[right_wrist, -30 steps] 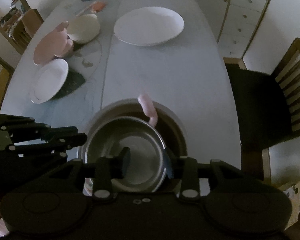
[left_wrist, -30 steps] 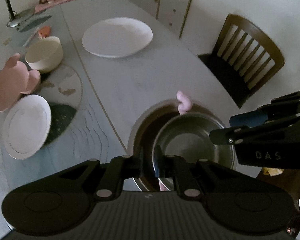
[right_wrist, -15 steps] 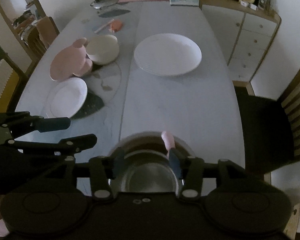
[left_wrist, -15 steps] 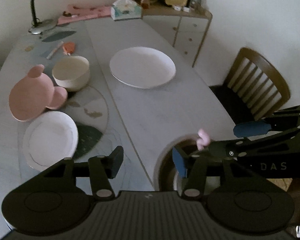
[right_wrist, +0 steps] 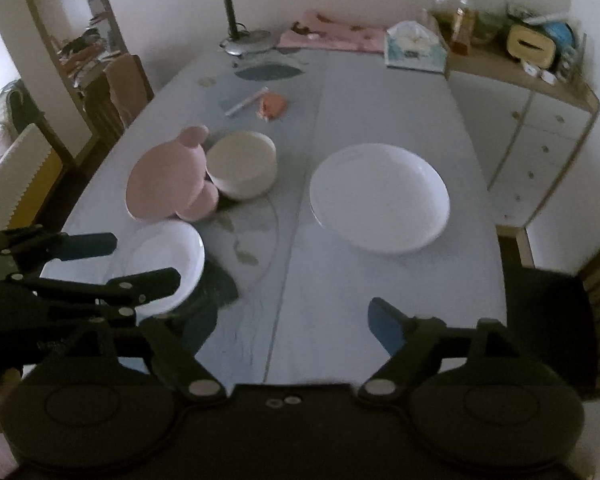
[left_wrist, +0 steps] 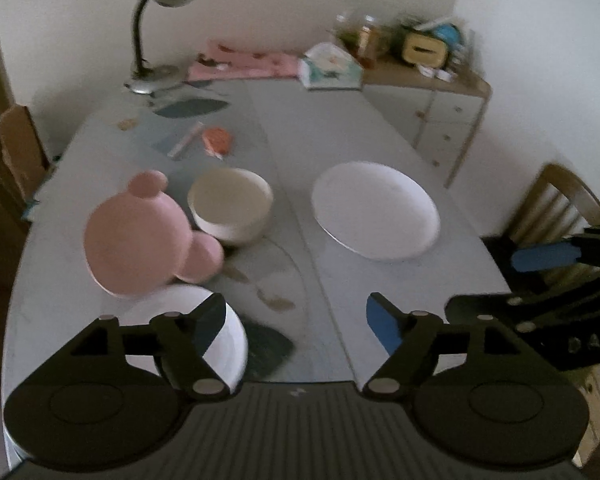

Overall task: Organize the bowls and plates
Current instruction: 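Move both grippers toward the rim of the cream bowl, then close both grippers on the cream bowl rim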

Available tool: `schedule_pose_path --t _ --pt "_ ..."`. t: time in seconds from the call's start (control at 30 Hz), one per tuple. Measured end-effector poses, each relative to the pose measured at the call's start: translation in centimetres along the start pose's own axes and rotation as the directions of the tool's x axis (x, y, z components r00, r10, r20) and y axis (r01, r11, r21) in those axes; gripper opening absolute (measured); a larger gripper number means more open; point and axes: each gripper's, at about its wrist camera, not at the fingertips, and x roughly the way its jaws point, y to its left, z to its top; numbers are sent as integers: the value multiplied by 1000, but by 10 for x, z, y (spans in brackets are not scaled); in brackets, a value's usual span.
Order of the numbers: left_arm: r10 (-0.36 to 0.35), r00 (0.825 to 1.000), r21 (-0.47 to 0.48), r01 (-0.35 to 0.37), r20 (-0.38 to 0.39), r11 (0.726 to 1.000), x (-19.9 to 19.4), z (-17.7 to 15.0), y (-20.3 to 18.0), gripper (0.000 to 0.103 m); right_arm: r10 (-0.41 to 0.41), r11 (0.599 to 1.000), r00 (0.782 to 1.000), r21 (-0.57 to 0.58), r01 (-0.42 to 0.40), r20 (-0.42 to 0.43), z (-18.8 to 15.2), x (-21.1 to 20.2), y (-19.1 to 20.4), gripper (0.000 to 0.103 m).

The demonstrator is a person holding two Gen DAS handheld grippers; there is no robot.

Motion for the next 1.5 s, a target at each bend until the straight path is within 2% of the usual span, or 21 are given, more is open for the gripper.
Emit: schedule_pose_path --t 0.03,0.17,0.23,0.37,0.5,0.77,1.2,1.3,1.4,1.5 --pt "10 1000 -5 -10 4 1000 3 5 4 77 4 1000 1000 -7 -4 3 8 4 1 93" --pt "44 999 -39 -44 15 998 20 33 23 77 19 999 1000 -39 -18 20 36 21 3 95" --pt "66 998 -57 -65 16 996 29 45 34 77 27 999 999 -48 -26 24 52 30 2 99" --pt "94 996 -101 -93 4 990 52 72 55 77 44 998 998 -57 -41 46 79 47 -1 102" --pt "114 993 -137 -115 -18 984 77 93 76 77 51 997 997 -62 -47 55 105 71 -3 103" --pt "135 989 -153 -144 -68 978 135 118 102 77 76 997 997 -30 -76 2 141 136 -9 101" --pt "129 978 -164 -155 -162 974 208 120 117 76 91 996 990 3 -92 -110 149 213 -3 75" --pt "104 977 -162 -134 -185 978 220 118 115 65 92 996 988 2 -93 -125 148 222 -1 71" --pt "103 972 -151 -136 -210 979 231 114 113 60 96 995 986 12 -96 -138 147 230 -2 63" --pt "94 967 -154 -132 -238 979 241 111 113 44 93 996 983 22 -90 -156 145 238 -1 56"
